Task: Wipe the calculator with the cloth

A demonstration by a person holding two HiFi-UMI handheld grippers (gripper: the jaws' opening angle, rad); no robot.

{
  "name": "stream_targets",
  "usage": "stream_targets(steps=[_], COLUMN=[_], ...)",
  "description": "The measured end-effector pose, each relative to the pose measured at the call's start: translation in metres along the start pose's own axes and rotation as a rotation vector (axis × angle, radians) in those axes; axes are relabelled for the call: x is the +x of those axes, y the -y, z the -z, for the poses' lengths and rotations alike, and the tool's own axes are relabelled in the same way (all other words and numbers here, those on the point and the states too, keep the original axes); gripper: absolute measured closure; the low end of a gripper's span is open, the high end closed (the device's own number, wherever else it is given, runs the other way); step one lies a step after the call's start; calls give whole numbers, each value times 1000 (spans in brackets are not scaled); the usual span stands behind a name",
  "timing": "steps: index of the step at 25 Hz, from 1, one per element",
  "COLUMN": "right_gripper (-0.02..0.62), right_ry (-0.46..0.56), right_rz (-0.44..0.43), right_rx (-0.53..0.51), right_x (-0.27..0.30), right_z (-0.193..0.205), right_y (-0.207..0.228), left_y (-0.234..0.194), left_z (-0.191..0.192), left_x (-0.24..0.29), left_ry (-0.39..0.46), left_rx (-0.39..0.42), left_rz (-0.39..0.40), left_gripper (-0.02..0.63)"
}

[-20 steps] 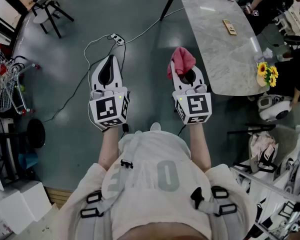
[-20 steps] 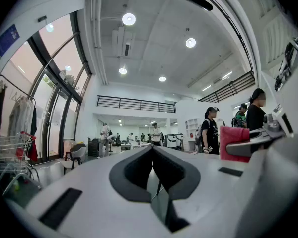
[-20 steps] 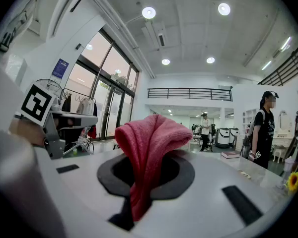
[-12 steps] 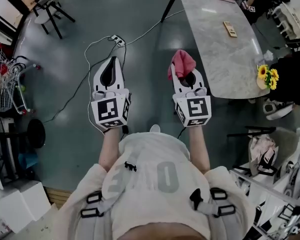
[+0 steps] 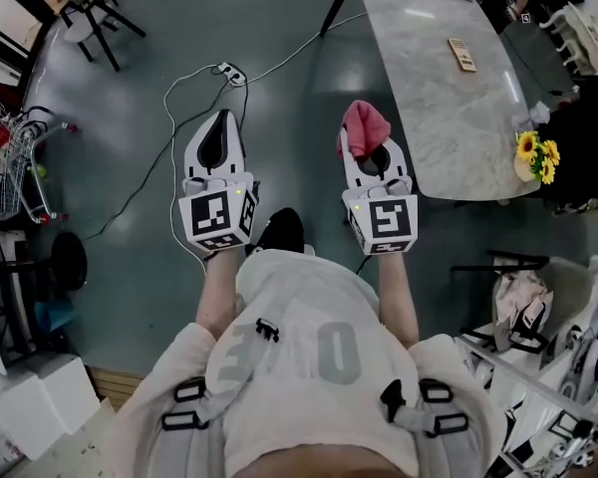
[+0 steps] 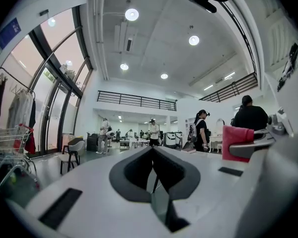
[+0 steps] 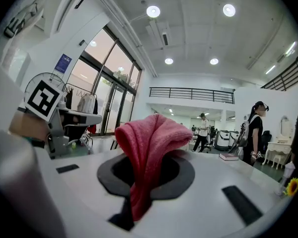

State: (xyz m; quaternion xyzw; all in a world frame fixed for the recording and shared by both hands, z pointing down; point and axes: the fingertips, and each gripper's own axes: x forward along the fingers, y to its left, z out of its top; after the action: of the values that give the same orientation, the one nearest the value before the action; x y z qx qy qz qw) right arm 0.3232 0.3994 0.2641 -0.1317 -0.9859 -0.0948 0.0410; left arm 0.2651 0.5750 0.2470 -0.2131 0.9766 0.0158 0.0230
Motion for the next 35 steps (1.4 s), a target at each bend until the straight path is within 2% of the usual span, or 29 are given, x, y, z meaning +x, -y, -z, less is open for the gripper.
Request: stream_targets(steps=[4,8,16,21,27,31,35], right_gripper=[541,541,541,541,540,541,541], right_ry=[-24,-20,-55,-84,-71,-54,-53], right_rz=[-6,19,64,119,170,195,231], right_rx=[10,-4,1,22,44,46,57], right_x=[13,44,135,218,315,356,369], right_z=[15,25,24,22,2,-10,-11], right_y=[10,38,115,176,224,241,262], left_y=[7,14,13,7,-18,-28,-17], left_z=[7,15,22,24,17,11,11], left_x=[24,76,216,325,432,479,507], left_ry=[1,21,-6,-15,-6,18,27], left_rx=[-14,-17,-37,-39,-28,-40,-58], left_rz=[18,58,124,203,277,322,352], left_gripper=[586,586,586,586,586,586,586])
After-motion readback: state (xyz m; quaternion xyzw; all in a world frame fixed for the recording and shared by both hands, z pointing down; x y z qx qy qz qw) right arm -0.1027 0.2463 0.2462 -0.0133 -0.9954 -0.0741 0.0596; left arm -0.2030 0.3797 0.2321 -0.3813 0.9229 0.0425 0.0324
